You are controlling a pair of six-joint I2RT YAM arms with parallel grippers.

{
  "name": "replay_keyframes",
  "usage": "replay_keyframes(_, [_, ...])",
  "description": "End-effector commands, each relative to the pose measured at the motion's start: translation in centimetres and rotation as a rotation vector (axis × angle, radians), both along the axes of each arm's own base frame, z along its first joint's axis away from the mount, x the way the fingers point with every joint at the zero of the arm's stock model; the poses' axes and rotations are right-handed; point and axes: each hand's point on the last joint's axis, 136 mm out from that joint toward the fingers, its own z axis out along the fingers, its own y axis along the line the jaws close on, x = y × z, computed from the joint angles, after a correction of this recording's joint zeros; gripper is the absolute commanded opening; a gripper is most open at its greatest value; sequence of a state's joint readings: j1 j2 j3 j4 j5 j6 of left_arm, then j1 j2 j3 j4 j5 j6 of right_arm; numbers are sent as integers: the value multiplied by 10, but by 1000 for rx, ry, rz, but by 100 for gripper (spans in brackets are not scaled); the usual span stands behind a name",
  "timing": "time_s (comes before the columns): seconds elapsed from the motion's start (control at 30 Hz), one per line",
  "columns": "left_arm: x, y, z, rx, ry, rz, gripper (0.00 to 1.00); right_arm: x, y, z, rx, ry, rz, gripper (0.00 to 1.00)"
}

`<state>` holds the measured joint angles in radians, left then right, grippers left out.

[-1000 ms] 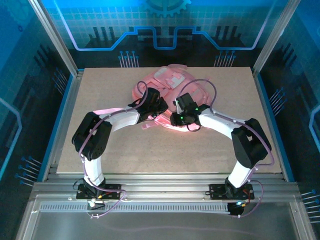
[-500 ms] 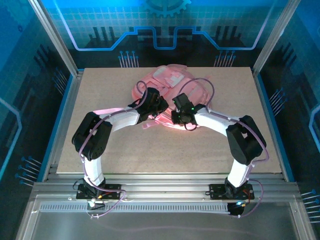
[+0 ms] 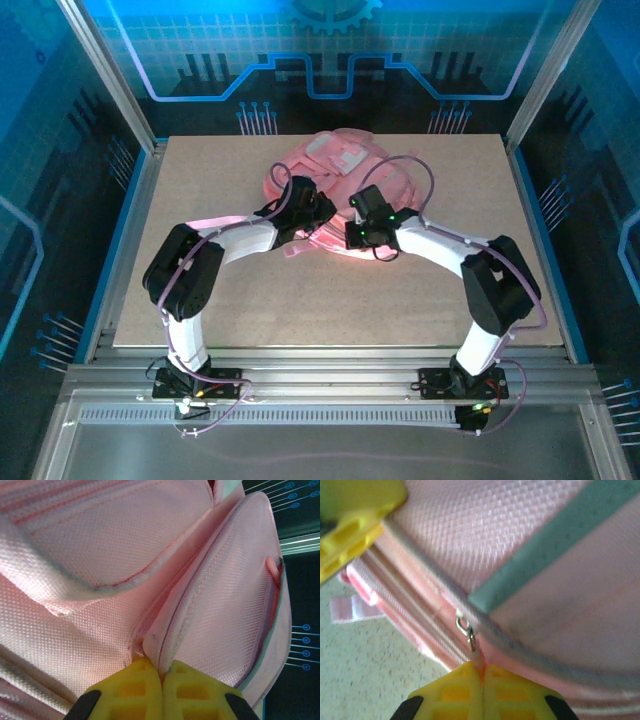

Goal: Pack books, pencil case, and school supplies into a backpack

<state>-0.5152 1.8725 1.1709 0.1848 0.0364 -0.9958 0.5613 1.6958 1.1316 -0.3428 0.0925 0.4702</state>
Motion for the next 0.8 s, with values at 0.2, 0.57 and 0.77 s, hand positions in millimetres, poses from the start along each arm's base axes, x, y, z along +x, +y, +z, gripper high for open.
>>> replay_keyframes(0.2, [10,13,21,21,-31,-10,0,-27,-86,-8,-50,69,-111,0])
replay_keyframes(0.57, [-4,13,33,4,-33,-38,0,-14,-49,40,142,-37,34,22])
replay_keyframes(0.77, [-7,11,41,-1,-46,-40,0,-12,-20,46,168,-41,55,38])
